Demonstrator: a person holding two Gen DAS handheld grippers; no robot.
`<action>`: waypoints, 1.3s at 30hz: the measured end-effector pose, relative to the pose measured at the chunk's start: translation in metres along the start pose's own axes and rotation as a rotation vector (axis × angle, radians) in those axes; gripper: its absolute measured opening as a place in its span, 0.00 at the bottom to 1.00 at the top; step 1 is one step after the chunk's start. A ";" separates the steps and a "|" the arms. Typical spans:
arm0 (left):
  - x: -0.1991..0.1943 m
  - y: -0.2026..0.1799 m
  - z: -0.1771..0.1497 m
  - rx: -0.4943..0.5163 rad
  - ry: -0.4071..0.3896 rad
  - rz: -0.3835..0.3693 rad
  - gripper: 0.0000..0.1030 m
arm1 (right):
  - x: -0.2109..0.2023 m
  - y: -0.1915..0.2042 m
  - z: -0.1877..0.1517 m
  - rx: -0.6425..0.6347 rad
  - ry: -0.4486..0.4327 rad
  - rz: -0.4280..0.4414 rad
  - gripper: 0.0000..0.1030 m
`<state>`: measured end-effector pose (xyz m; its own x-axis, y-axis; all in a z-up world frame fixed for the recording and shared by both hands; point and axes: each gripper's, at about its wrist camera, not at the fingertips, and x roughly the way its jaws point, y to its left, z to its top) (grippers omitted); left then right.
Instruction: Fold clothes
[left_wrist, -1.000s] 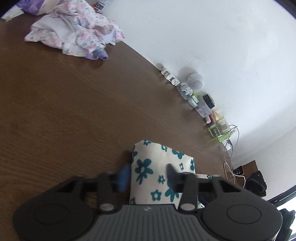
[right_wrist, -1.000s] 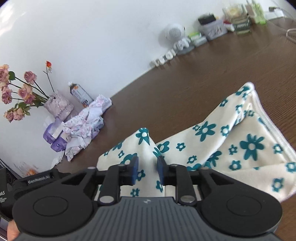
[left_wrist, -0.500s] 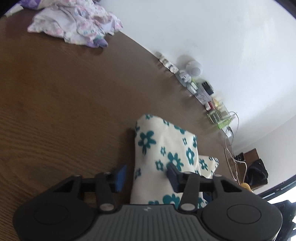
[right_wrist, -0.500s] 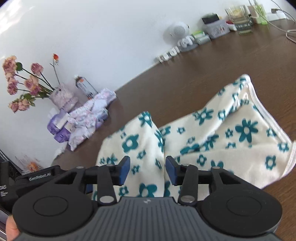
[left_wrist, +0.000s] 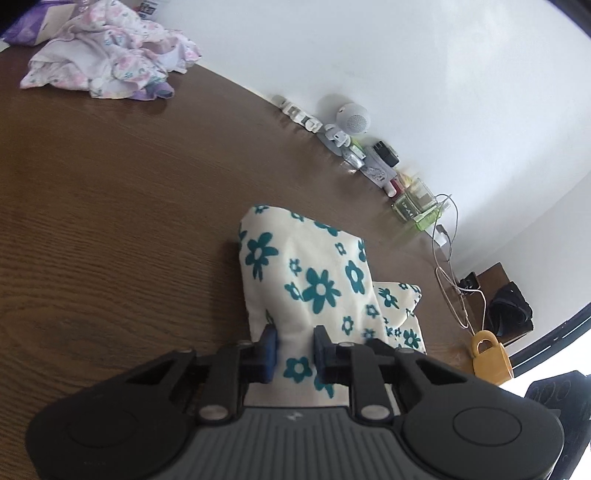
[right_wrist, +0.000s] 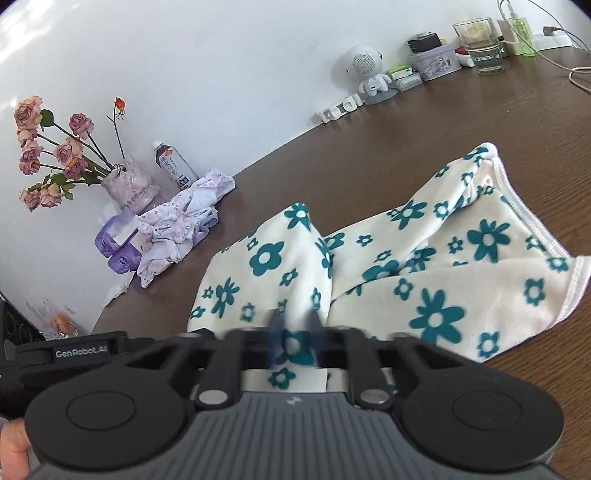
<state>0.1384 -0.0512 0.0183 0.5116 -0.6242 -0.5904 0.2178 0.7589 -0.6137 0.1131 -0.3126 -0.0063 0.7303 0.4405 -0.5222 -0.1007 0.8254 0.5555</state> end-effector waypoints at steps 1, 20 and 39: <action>0.001 -0.002 -0.001 0.008 -0.001 -0.001 0.18 | 0.000 0.000 0.000 -0.002 0.000 -0.003 0.10; -0.019 0.004 -0.016 0.019 0.029 0.022 0.50 | -0.031 0.006 -0.003 -0.084 -0.006 -0.006 0.31; -0.023 0.003 -0.024 0.050 0.059 -0.012 0.38 | -0.025 0.007 -0.013 -0.102 0.047 -0.030 0.25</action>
